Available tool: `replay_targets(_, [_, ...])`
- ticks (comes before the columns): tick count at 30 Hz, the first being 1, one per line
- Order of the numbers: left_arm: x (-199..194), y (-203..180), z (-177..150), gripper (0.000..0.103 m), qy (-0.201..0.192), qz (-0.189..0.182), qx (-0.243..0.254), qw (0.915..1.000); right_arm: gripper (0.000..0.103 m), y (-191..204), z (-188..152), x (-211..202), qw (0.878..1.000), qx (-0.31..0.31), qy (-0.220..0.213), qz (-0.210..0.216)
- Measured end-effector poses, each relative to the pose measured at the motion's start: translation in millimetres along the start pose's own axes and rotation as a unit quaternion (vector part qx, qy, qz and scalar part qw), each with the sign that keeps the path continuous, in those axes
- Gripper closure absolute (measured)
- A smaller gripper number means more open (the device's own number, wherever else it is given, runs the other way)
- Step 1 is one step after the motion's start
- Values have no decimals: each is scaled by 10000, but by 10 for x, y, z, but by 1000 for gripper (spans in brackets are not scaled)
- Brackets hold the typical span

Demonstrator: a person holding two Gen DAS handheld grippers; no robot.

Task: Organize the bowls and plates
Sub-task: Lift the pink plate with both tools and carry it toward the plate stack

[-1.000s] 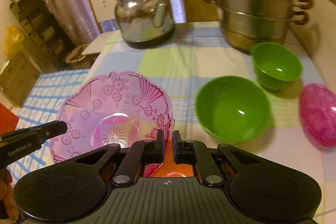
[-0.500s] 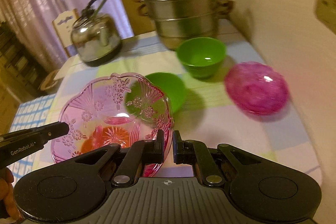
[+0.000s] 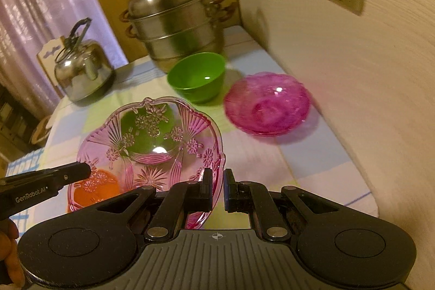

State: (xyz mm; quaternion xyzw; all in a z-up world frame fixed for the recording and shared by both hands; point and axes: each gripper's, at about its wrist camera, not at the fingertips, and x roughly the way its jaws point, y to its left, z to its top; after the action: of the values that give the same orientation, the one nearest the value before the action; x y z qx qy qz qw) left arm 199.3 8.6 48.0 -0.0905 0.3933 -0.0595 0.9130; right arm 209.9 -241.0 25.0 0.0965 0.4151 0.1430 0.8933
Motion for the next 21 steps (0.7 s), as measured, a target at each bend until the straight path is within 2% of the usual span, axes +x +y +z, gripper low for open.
replay_targets(10, [268, -350, 135, 93, 87, -220, 222, 9995, 96, -347, 18, -114, 9990, 271, -179, -305])
replay_targets(21, [892, -699, 475, 93, 159, -317, 426, 9985, 95, -766, 237, 163, 9969, 452, -286, -578])
